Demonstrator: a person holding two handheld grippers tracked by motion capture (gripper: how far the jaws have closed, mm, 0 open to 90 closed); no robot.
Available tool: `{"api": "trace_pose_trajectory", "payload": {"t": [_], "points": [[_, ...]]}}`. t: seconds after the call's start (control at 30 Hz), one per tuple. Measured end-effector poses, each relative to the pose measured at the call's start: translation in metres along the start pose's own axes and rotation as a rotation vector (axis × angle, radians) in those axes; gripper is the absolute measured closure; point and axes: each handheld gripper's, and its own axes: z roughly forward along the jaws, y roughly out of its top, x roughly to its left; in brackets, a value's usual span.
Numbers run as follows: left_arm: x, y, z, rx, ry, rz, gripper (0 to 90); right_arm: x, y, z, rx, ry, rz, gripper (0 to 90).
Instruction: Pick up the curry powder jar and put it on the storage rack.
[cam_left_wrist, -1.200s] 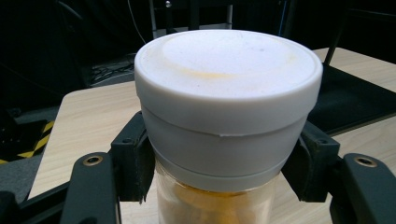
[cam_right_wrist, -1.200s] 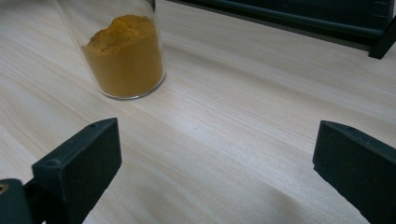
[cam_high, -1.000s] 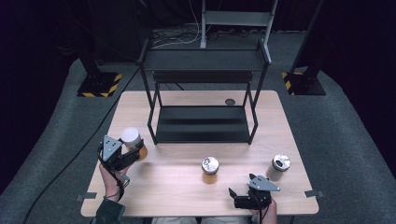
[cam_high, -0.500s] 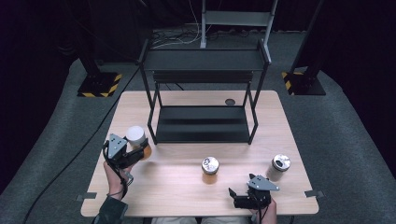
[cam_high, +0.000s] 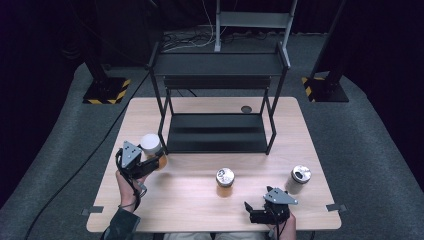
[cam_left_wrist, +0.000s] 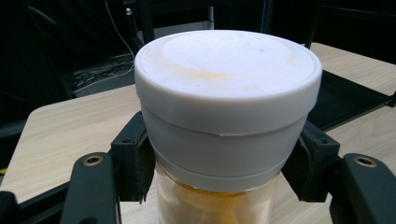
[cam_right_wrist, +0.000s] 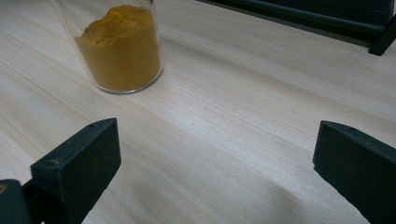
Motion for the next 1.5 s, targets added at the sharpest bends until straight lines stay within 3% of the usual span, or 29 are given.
{"api": "trace_pose_trajectory", "payload": {"t": [1.5], "points": [[-0.014, 0.018, 0.029, 0.001, -0.067, 0.022, 34.8, -0.001, -0.001, -0.001, -0.004, 0.006, -0.004, 0.0]]}}
